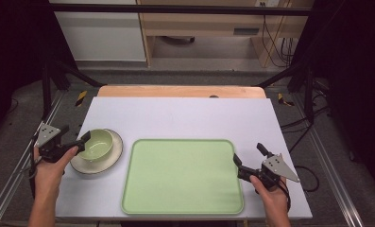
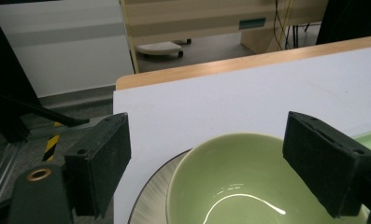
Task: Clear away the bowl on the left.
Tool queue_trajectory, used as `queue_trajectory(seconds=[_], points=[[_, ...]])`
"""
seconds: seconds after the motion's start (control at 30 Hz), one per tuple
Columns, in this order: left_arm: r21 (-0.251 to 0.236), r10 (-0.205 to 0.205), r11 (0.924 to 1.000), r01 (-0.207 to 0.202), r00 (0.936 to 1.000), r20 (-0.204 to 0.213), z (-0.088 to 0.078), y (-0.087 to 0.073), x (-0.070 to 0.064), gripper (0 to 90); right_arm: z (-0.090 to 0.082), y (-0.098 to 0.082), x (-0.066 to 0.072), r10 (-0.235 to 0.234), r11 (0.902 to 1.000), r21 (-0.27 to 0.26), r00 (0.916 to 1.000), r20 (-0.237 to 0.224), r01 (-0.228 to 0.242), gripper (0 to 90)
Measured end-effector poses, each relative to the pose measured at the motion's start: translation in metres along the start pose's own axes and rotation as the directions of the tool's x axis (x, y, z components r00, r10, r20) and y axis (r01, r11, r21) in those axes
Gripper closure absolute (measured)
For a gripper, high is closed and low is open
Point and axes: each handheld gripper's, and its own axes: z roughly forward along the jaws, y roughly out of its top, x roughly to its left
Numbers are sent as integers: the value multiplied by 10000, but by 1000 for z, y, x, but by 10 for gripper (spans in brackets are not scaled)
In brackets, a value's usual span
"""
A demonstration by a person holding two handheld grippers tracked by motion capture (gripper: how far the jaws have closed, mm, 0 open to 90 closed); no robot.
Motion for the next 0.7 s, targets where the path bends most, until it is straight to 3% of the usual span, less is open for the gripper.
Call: queue_trajectory(seconds=[0.53, 0.7], points=[[590, 14, 9983, -10, 10000, -58, 2, -7, 5, 254, 1, 0, 0, -64, 10000, 7, 10000, -47, 64, 65], [671, 238, 9975, -215, 9992, -336, -1, -2, 5, 288, 0, 0, -2, -35, 10000, -16, 10000, -1, 35, 65]])
